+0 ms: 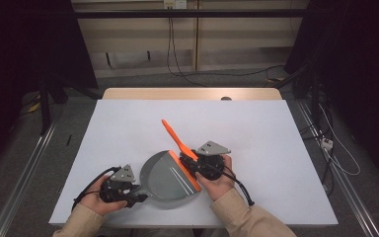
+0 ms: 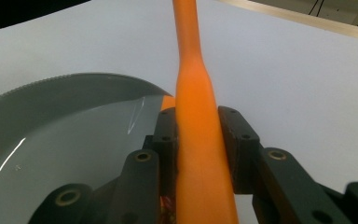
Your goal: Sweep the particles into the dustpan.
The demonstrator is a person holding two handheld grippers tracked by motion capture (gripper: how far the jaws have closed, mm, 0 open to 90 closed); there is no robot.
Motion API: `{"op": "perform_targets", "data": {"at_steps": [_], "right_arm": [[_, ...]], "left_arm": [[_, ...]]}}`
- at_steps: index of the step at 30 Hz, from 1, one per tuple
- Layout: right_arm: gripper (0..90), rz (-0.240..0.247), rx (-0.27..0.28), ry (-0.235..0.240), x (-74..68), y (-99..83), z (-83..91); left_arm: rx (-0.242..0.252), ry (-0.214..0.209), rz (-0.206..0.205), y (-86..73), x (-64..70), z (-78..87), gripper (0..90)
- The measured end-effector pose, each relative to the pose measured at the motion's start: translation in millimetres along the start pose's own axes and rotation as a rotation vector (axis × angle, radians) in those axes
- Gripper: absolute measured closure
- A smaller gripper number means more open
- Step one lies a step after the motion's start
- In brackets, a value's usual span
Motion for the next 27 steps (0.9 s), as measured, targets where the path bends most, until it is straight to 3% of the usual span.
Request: {"op": "perform_targets", "data": {"at_steps": [19, 22, 24, 27], "right_arm": [[70.8, -0.044, 0.046, 0.005, -17.8, 10.1, -5.9], [70.9, -0.066, 0.069, 0.033, -22.1, 16.6, -5.1], [71.0, -0.04, 0.082, 0.034, -24.6, 20.7, -5.2], [70.9, -0.062, 0.098, 0.05, -19.5, 24.0, -2.4]], "left_arm": [[0.0, -0.001, 0.003, 1.0, 0.2, -0.3, 62.5], [-0.001, -0.003, 0.002, 0.7, -0.1, -0.2, 62.5], [-0.001, -0.003, 0.001, 0.0, -0.3, 0.0, 62.5], [-0.002, -0.002, -0.002, 0.1, -0.8, -0.2, 62.5]]}}
Point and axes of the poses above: each handheld gripper's, and its own axes: z roughly backward along the jaws, y roughly out of its top, x roughly to its right, the point moved 5 cm from there along -z, roughly forward along the jaws, and after that the axes turned 15 degrees about z, right-handed, at the moved point
